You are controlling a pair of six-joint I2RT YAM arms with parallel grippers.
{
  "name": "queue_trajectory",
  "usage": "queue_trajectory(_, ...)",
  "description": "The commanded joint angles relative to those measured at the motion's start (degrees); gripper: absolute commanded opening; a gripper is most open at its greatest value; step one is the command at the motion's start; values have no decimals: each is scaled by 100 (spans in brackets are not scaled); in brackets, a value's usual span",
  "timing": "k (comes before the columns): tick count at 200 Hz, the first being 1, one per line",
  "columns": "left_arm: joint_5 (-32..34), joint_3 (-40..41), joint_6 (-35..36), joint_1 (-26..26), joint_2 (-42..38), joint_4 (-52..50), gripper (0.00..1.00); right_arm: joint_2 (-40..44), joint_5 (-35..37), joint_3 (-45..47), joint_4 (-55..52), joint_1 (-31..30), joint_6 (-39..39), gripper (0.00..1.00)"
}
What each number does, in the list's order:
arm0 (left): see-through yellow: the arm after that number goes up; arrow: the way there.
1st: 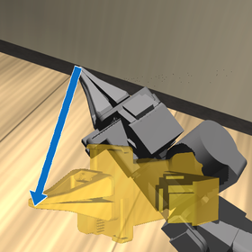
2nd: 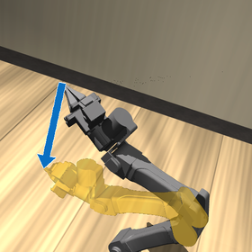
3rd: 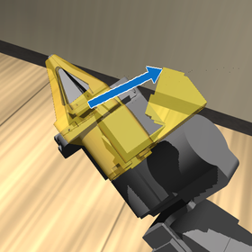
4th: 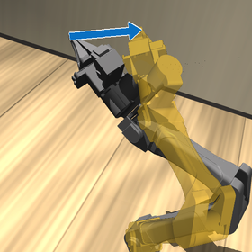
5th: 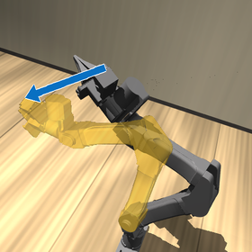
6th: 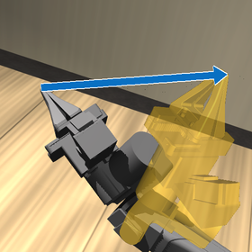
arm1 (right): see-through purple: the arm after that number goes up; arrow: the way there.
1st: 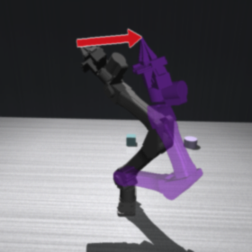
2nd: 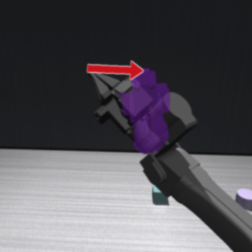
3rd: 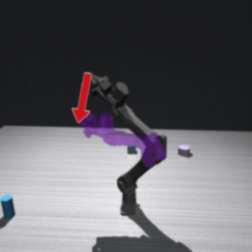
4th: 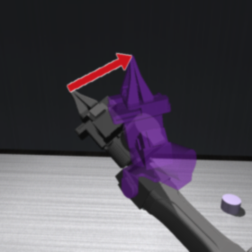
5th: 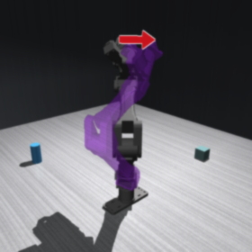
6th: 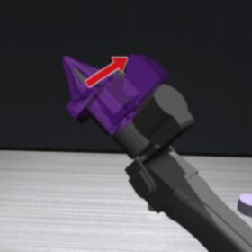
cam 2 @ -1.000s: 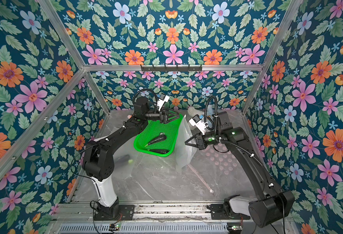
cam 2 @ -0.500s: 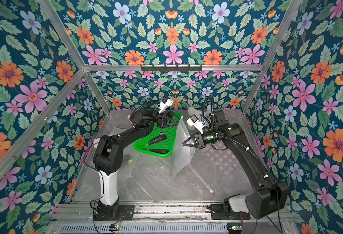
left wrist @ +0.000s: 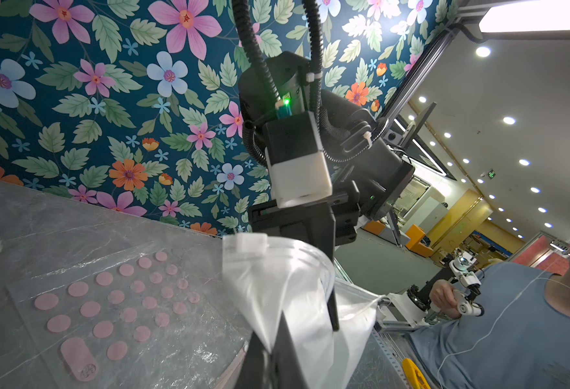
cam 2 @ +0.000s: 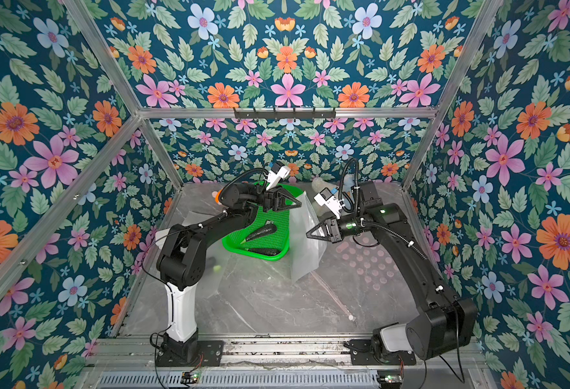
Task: Place the eggplant in a zip-top bag and seal the zipper
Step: Adjust the zipper food storage bag at the center of the board.
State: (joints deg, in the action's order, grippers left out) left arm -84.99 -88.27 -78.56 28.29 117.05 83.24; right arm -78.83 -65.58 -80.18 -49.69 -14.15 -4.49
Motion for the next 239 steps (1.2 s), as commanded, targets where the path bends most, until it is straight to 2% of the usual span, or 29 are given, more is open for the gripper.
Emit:
queue_trajectory(1, 424, 169, 1211, -133, -310, -1075, 0, 74, 132, 79, 306, 108, 241, 0)
queue_trajectory(11, 809, 288, 2677, -190, -612, -2657, 0, 86, 344, 105, 374, 144, 359, 0)
queue_trajectory(19, 1337, 152, 4594, -197, -922, -5034, 0, 88, 492, 103, 387, 167, 415, 2)
queue_trajectory(22, 1644, 21, 5334, -187, -1021, -5965, 0, 92, 558, 101, 383, 173, 438, 5)
queue_trajectory(25, 2030, -156, 6069, -153, -1098, -6903, 0, 89, 641, 94, 383, 176, 452, 12)
queue_trajectory(29, 2509, -372, 6683, -95, -1144, -7805, 0, 108, 770, 93, 400, 176, 492, 20)
queue_trajectory(33, 2790, -520, 6943, -51, -1151, -8300, 0, 119, 906, 99, 429, 175, 536, 25)
queue_trajectory(49, 3069, -518, 6651, -91, -1169, -8170, 0, 189, 1320, 88, 510, 175, 605, 39)
queue_trajectory(63, 3471, -398, 6771, -42, -1283, -8207, 0, 295, 1682, 116, 665, 175, 690, 49)
queue_trajectory(95, 4160, -164, 7080, 143, -1466, -8282, 0, 617, 2537, 137, 1057, 183, 868, 64)
queue_trajectory(124, 4425, -95, 7358, 377, -1548, -8359, 0, 551, 2551, -28, 1389, 292, 1033, 65)
queue_trajectory(172, 4843, 417, 8337, 906, -1970, -8332, 0, -27, 2085, -539, 1479, 351, 1185, 59)
queue_trajectory(209, 5066, 809, 8440, 1064, -2233, -8000, 0, -465, 1552, -704, 1485, 361, 1472, 64)
queue_trajectory(239, 5254, 855, 8493, 1121, -2337, -7977, 0, -572, 1314, -508, 1662, 363, 1606, 64)
